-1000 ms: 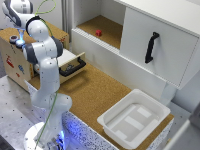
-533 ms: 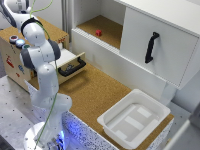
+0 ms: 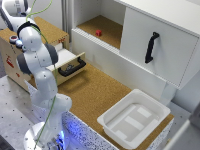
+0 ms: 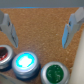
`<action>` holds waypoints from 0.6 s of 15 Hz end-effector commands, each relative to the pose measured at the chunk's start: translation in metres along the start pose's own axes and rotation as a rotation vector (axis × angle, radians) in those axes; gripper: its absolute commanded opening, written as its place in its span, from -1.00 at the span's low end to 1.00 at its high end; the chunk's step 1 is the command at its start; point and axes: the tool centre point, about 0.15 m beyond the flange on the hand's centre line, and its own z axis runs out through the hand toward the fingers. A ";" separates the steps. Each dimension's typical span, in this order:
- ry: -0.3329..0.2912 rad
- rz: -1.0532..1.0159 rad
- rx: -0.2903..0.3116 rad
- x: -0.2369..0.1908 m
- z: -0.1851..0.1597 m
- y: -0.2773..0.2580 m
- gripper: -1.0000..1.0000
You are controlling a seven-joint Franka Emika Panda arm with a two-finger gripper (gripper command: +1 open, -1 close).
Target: Move the blue light switch to turn on the blue light
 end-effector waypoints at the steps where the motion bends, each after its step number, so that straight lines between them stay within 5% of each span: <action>1: 0.017 0.105 0.099 -0.014 0.010 0.079 1.00; 9: 0.001 0.249 0.076 -0.048 0.017 0.238 1.00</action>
